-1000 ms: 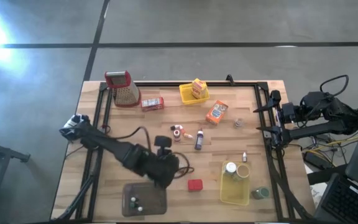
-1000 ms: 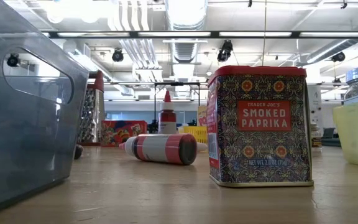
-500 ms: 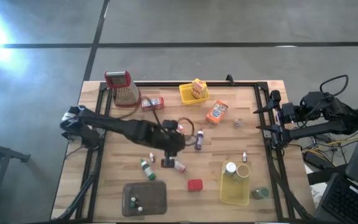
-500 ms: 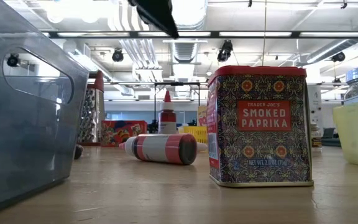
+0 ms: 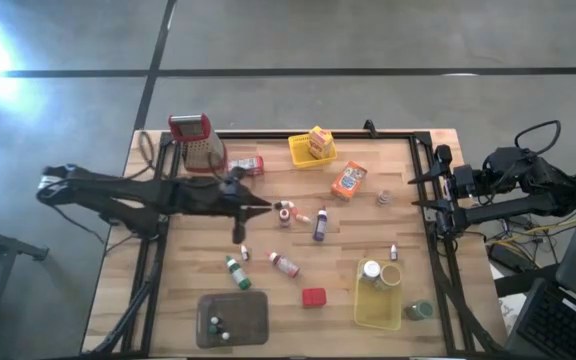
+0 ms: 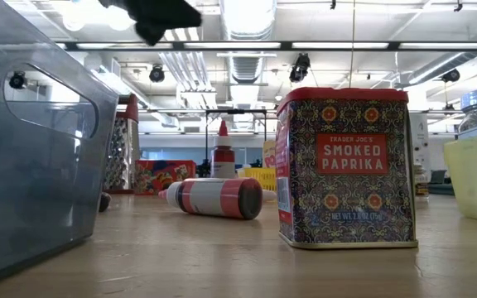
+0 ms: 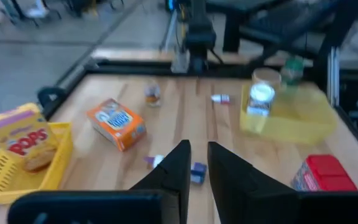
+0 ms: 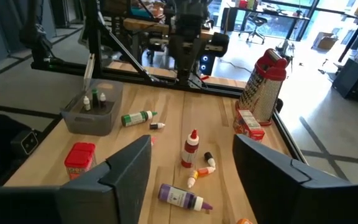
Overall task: Pick & Place Kitchen Items
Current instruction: Put the red cereal box into the top yellow bin
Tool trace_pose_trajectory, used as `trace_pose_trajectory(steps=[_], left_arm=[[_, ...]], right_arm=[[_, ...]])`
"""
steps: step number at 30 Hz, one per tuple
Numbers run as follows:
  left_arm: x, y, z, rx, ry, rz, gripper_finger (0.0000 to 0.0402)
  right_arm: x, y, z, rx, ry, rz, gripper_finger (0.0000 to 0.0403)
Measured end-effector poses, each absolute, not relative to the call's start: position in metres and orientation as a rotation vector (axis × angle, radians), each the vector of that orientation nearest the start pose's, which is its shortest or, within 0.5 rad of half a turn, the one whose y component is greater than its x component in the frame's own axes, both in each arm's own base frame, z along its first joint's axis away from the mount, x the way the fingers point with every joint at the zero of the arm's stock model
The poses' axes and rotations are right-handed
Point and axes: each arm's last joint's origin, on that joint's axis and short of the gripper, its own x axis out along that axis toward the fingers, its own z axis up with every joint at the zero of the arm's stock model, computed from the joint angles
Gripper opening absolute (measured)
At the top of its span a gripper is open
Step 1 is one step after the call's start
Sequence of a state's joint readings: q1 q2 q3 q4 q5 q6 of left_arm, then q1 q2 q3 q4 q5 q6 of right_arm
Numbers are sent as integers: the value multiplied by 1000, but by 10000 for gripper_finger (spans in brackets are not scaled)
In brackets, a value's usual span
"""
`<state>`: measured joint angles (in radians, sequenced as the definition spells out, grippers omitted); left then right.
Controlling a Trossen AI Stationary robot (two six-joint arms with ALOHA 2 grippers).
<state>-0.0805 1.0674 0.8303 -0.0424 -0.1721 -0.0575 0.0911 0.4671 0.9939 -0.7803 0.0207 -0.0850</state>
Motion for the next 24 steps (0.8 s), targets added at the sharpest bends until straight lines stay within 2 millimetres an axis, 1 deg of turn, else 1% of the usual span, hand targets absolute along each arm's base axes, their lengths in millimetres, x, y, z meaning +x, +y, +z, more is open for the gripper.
trace_pose_trajectory(steps=[2, 6, 10, 12, 16, 20, 24], left_arm=[[225, -11, 304, -25, 237, 111, 55], [207, -9, 291, -23, 231, 121, 58], [200, -7, 279, -20, 251, 143, 62], [199, -7, 278, -20, 255, 160, 63], [200, -4, 283, -16, 267, 188, 72], [201, 7, 298, -5, 339, 267, 100], [197, 12, 315, 85, 405, 290, 126]], right_arm=[[59, 5, 373, -95, 250, 81, 219], [59, 5, 373, -100, 250, 81, 226], [59, 5, 373, -96, 250, 81, 239], [59, 5, 373, -100, 250, 81, 246], [59, 5, 373, -96, 251, 81, 261], [59, 5, 373, -99, 250, 81, 275], [59, 5, 373, -100, 250, 81, 289]])
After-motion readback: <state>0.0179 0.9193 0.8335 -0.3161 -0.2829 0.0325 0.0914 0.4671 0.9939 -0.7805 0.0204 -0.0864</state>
